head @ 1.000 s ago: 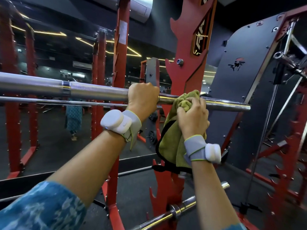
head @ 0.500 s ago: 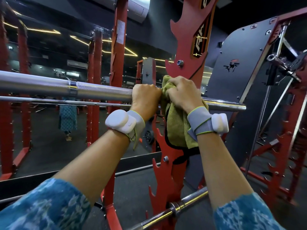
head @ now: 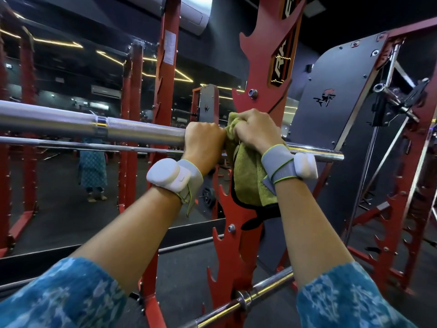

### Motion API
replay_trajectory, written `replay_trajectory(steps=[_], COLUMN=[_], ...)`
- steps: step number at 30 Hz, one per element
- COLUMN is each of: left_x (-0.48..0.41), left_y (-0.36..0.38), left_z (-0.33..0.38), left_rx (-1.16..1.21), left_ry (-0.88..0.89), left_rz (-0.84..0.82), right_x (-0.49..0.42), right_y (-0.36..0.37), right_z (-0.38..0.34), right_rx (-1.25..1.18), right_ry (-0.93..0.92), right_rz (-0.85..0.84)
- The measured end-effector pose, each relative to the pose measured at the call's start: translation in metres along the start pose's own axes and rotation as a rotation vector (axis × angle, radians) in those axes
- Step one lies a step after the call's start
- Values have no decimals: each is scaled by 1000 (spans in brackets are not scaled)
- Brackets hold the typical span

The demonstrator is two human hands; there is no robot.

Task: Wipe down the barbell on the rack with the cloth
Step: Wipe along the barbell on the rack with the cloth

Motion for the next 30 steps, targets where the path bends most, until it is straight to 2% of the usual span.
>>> replay_trajectory(steps=[4, 8, 10, 13, 16, 18, 20, 24, 27, 30], left_x=[0, -7, -12, -14, -14, -13, -13, -18, -26, -29], left_y=[-1, -13, -17, -14, -6, -5, -6, -9, -10, -12], left_z=[-3, -10, -13, -8, -7, -8, -7, -8, -11, -13], left_rx=[10, 178, 229, 154, 135, 109, 84, 153, 242, 316], left_ry=[17, 13, -15, -16, -19, -33, -42, -72, -111, -145], left_rz=[-34, -196, -228, -213, -150, -123, -137, -255, -407, -551], right_x=[-13, -27, -28, -27, -21, -23, -25, -11, 10, 32], right_y=[-10, -16, -13, -5, 1, 0, -1, 8, 29, 47], right_z=[15, 26, 20, 7, -7, -3, 15, 45, 33, 20], right_rx=[8, 54, 85, 140, 89, 34, -6, -23, 106, 37], right_ry=[87, 175, 143, 21, -130, -133, -47, 111, 14, -141], right_rz=[-71, -110, -79, -55, -55, -51, 4, 226, 348, 421])
Point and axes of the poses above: each hand's wrist, its own x-axis away from the middle knuckle, its own y-axis out of the palm, z = x × y, the point moved 1 cm from there along -x, towards the middle knuckle, and after that the axes turned 7 degrees about -z, right-handed, at the moved point
